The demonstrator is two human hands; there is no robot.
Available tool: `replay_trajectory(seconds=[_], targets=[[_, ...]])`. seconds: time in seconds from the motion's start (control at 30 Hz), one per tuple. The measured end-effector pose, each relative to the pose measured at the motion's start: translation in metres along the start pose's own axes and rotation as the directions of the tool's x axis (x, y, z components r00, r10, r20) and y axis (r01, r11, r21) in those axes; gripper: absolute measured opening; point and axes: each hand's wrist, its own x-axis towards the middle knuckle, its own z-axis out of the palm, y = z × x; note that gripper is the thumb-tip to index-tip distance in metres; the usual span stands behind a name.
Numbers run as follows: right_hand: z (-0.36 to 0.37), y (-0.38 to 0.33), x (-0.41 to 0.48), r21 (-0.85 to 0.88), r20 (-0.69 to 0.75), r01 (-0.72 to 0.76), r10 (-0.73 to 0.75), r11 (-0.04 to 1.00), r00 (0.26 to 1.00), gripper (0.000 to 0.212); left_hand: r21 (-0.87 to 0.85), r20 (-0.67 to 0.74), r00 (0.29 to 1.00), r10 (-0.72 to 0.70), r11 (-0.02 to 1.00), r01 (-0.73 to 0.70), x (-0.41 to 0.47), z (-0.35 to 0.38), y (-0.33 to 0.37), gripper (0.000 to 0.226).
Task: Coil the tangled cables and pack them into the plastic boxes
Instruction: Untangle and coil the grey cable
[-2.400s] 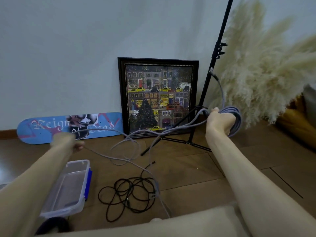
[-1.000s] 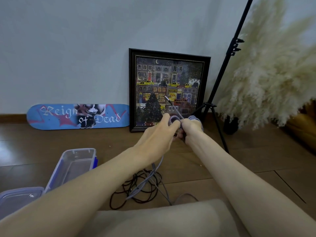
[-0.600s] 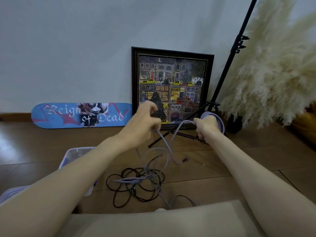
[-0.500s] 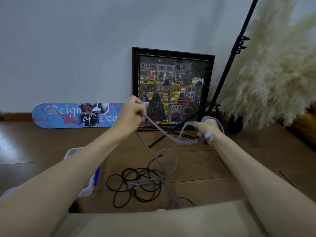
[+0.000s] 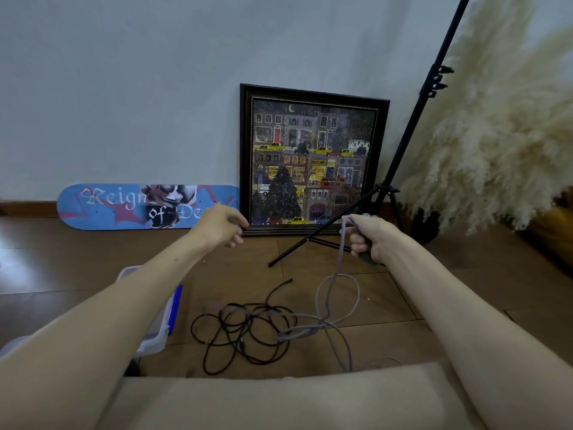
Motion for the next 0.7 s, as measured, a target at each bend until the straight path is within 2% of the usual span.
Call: replay_trajectory(seconds=[0.07, 0.13, 0.2, 0.27, 0.33, 0.4, 0.47, 0.57, 0.7], targets=[[0.006, -0.002, -0.001, 0.016, -0.001, 0.008, -0.008, 1.0, 1.0, 0.039, 0.102, 0.148, 0.989, 0.025, 0.994, -0.041, -0.007, 0.01, 0.009, 0.024], [0.011, -0.002, -0.001, 0.068, 0.009, -0.001, 0.0, 0.998, 1.0, 0.038, 0.197, 0.367, 0.93, 0.022, 0.975, -0.1, -0.018, 0.022, 0.018, 0.024], [0.013, -0.003, 0.0, 0.12, 0.024, -0.013, 0.01, 0.993, 1.0, 0.037, 0.221, 0.569, 0.822, 0.001, 0.963, -0.154, -0.029, 0.036, 0.028, 0.037], [0.014, -0.004, -0.003, 0.172, 0.037, -0.022, 0.016, 0.985, 0.999, 0.033, 0.25, 0.71, 0.704, -0.02, 0.942, -0.226, -0.035, 0.051, 0.035, 0.056], [0.014, -0.007, -0.007, 0.265, 0.044, -0.022, 0.011, 0.964, 0.999, 0.025, 0.255, 0.797, 0.602, -0.042, 0.927, -0.274, -0.04, 0.065, 0.039, 0.065], [0.014, -0.008, -0.008, 0.317, 0.047, -0.04, 0.027, 0.947, 0.999, 0.029, 0.22, 0.844, 0.535, -0.038, 0.934, -0.281, -0.048, 0.077, 0.041, 0.064], [0.012, -0.007, -0.009, 0.348, 0.041, -0.056, 0.044, 0.936, 0.998, 0.029, 0.148, 0.852, 0.523, 0.03, 0.944, -0.295, -0.055, 0.085, 0.04, 0.055], [0.009, -0.008, -0.011, 0.433, 0.035, -0.042, 0.03, 0.9, 0.999, 0.026, -0.034, 0.788, 0.588, 0.183, 0.966, -0.254, -0.064, 0.091, 0.046, 0.04], [0.004, -0.007, -0.009, 0.466, -0.006, -0.049, 0.059, 0.884, 0.998, 0.038, -0.274, 0.679, 0.685, 0.263, 0.957, -0.095, -0.074, 0.098, 0.061, 0.05]])
